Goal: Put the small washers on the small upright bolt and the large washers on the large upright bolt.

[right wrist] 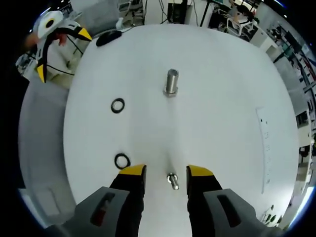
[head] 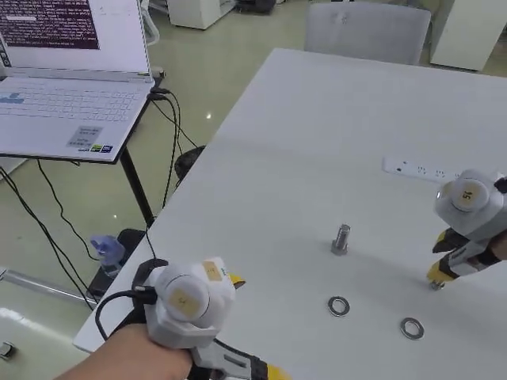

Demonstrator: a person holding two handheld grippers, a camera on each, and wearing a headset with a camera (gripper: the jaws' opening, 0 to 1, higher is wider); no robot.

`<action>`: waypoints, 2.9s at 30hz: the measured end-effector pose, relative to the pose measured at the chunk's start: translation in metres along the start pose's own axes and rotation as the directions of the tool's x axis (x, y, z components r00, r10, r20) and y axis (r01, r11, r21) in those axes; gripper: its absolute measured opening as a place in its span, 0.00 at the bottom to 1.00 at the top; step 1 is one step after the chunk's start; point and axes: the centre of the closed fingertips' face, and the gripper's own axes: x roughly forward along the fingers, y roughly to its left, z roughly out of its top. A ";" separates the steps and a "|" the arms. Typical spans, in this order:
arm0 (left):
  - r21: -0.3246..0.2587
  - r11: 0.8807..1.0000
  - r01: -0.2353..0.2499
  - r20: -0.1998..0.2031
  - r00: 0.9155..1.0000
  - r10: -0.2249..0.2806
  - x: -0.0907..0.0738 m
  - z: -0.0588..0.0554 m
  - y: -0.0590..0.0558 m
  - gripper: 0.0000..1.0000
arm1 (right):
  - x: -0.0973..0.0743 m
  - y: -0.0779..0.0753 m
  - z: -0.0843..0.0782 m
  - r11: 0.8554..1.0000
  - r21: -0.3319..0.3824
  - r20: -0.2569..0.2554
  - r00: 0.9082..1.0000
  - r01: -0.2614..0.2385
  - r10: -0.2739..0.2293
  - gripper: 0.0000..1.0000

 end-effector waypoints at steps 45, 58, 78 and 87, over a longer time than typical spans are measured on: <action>0.053 0.998 -0.025 0.019 1.000 0.024 -0.006 0.002 -0.006 0.94 | 0.019 0.070 -0.020 0.998 -0.026 0.063 0.997 -0.049 0.051 0.38; 0.078 0.997 -0.015 -0.001 1.000 0.015 0.001 0.000 -0.007 0.93 | 0.038 0.076 -0.018 0.997 -0.026 0.063 0.996 -0.066 0.068 0.37; 0.085 0.996 -0.006 -0.014 1.000 0.007 0.008 0.000 -0.004 0.91 | 0.066 0.072 -0.028 0.995 -0.071 0.034 0.996 -0.075 0.078 0.36; 0.082 0.997 -0.009 -0.008 1.000 0.010 0.007 0.002 0.000 0.91 | 0.064 0.076 -0.028 0.994 -0.081 0.016 0.997 -0.068 0.069 0.35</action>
